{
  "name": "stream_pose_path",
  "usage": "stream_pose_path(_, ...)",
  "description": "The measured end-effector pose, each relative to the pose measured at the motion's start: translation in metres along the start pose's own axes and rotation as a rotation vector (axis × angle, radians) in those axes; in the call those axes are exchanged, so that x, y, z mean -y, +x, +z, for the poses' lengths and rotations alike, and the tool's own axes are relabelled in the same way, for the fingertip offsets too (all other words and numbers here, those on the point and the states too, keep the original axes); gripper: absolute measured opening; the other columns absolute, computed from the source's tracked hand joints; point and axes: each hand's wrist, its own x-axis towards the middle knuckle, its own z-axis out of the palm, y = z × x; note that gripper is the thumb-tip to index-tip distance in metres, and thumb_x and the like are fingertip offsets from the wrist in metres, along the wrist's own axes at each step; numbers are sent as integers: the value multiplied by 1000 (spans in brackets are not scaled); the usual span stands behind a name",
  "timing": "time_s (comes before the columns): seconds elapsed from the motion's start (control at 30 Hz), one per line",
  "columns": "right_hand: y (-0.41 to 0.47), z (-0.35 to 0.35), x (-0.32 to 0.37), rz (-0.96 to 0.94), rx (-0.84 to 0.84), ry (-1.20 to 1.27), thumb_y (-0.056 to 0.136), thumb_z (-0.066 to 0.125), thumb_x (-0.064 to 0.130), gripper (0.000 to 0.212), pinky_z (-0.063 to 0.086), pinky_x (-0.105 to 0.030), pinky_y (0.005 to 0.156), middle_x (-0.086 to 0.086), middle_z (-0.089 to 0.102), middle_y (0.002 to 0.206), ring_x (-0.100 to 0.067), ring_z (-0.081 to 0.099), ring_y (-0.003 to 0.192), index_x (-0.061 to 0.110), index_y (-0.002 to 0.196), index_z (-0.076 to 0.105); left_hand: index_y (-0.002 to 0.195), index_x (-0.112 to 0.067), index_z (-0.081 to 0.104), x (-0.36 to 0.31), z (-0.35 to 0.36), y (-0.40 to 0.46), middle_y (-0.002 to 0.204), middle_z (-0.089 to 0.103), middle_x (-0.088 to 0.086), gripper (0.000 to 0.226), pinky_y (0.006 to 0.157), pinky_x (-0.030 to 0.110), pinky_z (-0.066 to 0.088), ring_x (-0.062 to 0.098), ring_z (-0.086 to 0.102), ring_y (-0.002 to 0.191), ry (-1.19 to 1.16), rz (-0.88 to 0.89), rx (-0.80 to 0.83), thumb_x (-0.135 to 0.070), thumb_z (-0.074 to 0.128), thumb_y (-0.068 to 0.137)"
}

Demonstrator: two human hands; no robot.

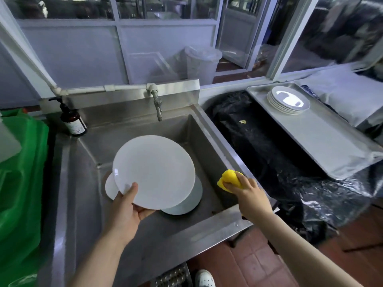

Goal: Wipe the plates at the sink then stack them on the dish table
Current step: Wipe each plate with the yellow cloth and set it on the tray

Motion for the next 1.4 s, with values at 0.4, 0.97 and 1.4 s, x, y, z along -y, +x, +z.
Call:
stream_pose_path(0.4, -6, 0, 17, 271, -53, 734, 93, 60, 31, 34, 46, -27, 83, 7, 68, 112, -16, 63, 103, 30, 127, 59, 108, -31, 62, 3, -5, 8, 92, 76, -8, 18, 54, 32, 58, 14, 73, 80, 76, -83, 56, -22, 53, 96)
stream_pose_path(0.97, 31, -23, -20, 326, 191, 1980, 93, 49, -1, 35, 58, -35, 58, -13, 70, 87, -26, 66, 71, 17, 120, 59, 122, -24, 59, 24, 87, 40, 113, 72, 3, 48, 68, 36, 60, 22, 70, 100, 249, -220, 306, -44, 59, 78)
stream_pose_path(1.4, 111, -41, -275, 482, -183, 2094, 87, 57, 0, 32, 55, -30, 53, -7, 69, 81, -21, 65, 59, 22, 110, 62, 125, -24, 58, 79, 339, 136, 114, 71, 6, 52, 91, 44, 49, 22, 66, 107, 421, -170, 381, -47, 55, 78)
